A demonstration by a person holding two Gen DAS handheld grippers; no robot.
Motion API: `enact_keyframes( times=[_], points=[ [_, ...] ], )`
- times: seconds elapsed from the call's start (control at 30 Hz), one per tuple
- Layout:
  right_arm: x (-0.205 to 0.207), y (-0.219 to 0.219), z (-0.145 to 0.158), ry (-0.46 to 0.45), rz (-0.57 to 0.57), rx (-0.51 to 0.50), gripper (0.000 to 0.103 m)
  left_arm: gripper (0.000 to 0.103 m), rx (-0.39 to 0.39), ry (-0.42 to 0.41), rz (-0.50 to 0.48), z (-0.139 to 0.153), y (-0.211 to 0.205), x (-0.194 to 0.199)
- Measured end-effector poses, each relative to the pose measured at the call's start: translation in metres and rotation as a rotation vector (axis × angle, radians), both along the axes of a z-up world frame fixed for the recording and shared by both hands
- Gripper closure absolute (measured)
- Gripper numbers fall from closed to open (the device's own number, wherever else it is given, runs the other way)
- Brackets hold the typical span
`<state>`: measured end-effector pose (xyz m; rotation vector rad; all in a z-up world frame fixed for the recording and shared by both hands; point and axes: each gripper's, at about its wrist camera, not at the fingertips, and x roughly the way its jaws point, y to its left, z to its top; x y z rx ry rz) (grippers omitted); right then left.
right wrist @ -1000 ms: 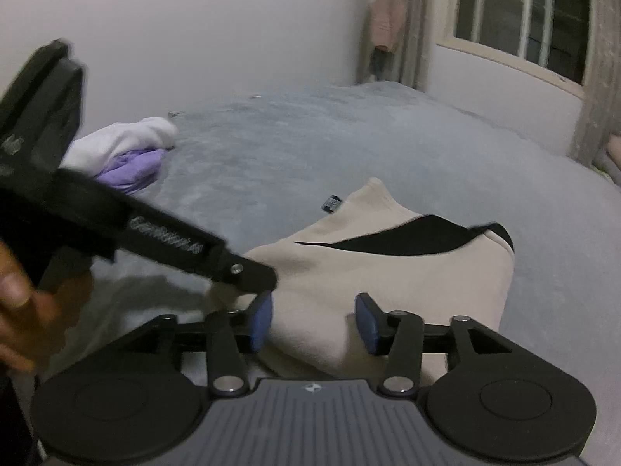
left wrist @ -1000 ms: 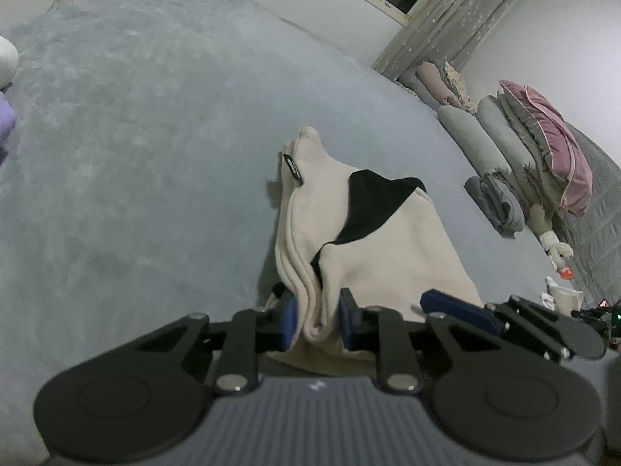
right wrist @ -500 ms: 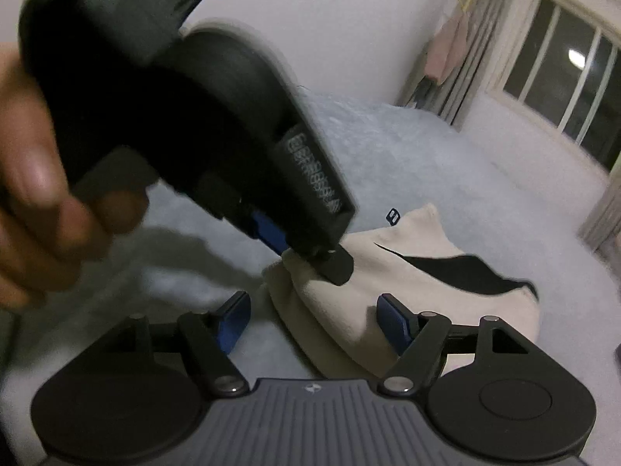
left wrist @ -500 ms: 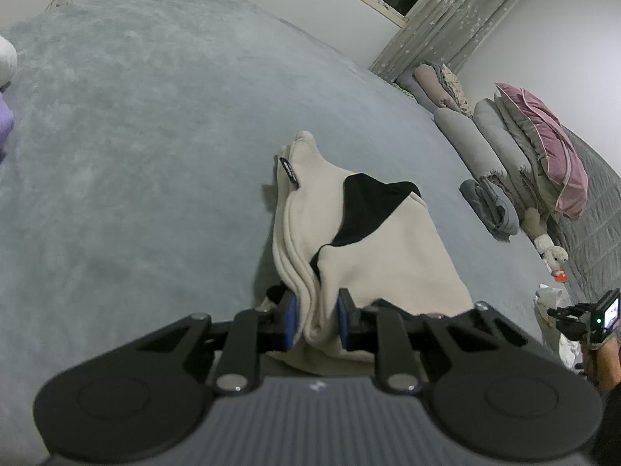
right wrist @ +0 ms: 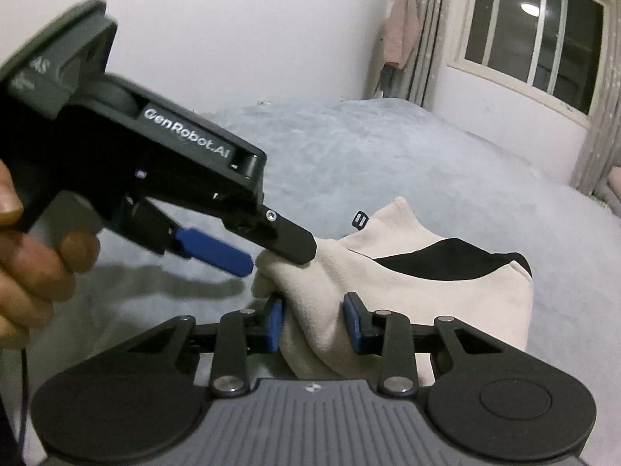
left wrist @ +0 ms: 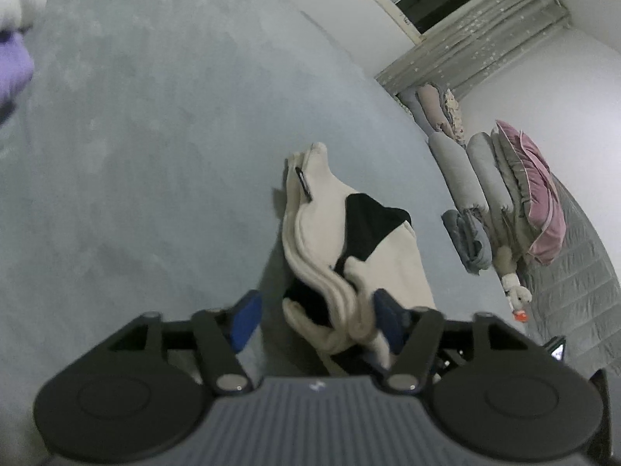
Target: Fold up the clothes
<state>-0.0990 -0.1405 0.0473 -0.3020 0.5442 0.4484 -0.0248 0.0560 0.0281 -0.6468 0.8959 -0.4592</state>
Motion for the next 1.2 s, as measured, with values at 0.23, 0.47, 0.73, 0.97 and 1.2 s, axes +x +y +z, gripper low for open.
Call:
enact_keyframes(
  times=[0.23, 0.47, 0.73, 0.97, 1.2],
  points=[
    [0.004, -0.004, 0.001, 0.009, -0.003, 0.023, 0.071, 0.025, -0.057, 0.040, -0.005, -0.013, -0.009, 0.008],
    [-0.010, -0.001, 0.003, 0.009, -0.004, 0.015, 0.071, 0.023, -0.088, 0.043, 0.003, -0.020, -0.023, 0.019],
    [-0.012, 0.002, -0.003, 0.025, -0.004, 0.002, 0.070, 0.021, -0.084, -0.002, 0.005, -0.020, -0.028, 0.020],
    [-0.015, 0.000, -0.004, 0.029, 0.013, -0.007, 0.068, 0.053, 0.045, -0.017, -0.030, -0.021, -0.041, 0.025],
    [-0.020, -0.022, 0.009, 0.052, 0.060, 0.017, 0.047, 0.068, 0.062, -0.011, -0.023, -0.024, -0.039, 0.023]
  ],
)
